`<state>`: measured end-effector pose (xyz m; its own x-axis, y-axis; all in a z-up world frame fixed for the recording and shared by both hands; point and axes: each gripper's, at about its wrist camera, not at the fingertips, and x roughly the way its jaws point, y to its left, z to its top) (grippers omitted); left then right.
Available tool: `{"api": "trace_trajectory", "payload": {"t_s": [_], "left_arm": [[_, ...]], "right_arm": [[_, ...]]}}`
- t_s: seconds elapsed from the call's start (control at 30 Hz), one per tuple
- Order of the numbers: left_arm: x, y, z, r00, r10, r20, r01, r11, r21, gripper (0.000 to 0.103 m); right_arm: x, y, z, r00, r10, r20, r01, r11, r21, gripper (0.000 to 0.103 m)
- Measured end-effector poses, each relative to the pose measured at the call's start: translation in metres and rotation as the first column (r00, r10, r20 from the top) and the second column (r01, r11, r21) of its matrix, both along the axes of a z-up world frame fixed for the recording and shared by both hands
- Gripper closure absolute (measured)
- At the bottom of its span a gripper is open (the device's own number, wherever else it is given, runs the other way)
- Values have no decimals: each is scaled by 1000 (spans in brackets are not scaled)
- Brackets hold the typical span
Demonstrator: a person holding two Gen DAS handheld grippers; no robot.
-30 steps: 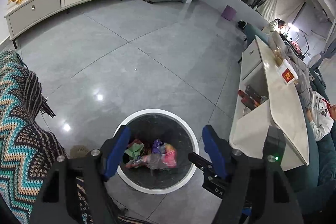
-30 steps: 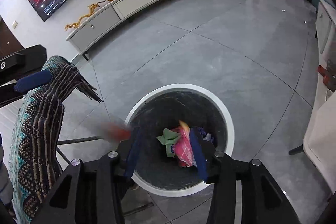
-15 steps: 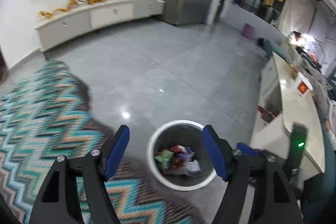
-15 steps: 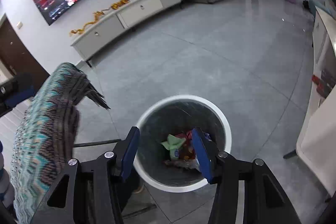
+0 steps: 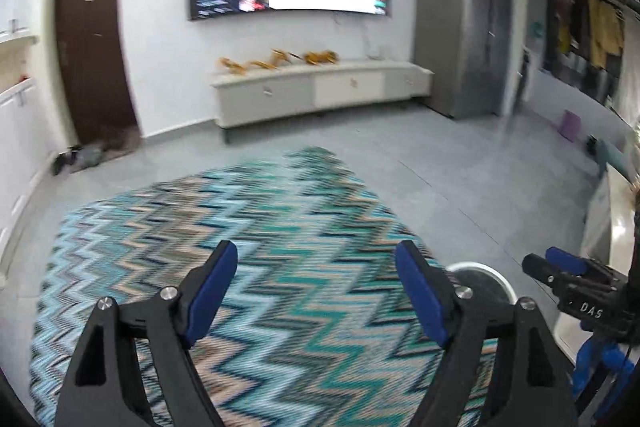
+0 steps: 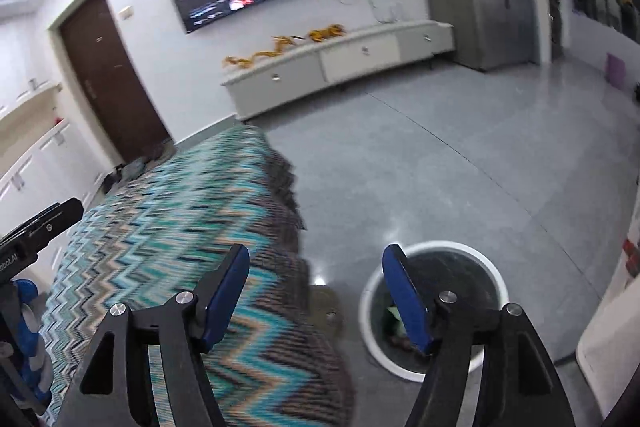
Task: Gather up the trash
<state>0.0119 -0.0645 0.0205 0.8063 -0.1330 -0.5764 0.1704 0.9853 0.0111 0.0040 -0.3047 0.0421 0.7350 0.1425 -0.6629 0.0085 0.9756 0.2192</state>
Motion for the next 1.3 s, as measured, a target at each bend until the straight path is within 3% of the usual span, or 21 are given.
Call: {"api": "trace_trajectory", "payload": {"t_s": [0.3, 0.57, 0.67, 0.8, 1.0, 1.3], "left_arm": [[-33, 85, 15, 973, 204, 109, -206, 979, 5, 22], [-69, 130, 11, 944, 299, 140, -300, 954, -18, 22], [-80, 141, 12, 931, 330, 158, -331, 943, -20, 21], [-98, 148, 19, 909, 358, 212, -360, 933, -33, 0], [-115, 144, 30, 885, 373, 279, -383, 924, -22, 0], [-121, 135, 28, 878, 383, 288, -393, 919, -25, 0]], "right_arm": [[0, 94, 28, 990, 127, 61, -122, 989, -80, 13], [-15, 154, 31, 984, 152, 92, -139, 981, -137, 0], [-23, 162, 35, 982, 145, 119, -127, 981, -149, 0], [-33, 171, 41, 979, 141, 149, -116, 980, -164, 0], [-41, 172, 47, 976, 113, 184, -84, 984, -158, 0], [-46, 160, 46, 976, 71, 206, -39, 987, -153, 0]]}}
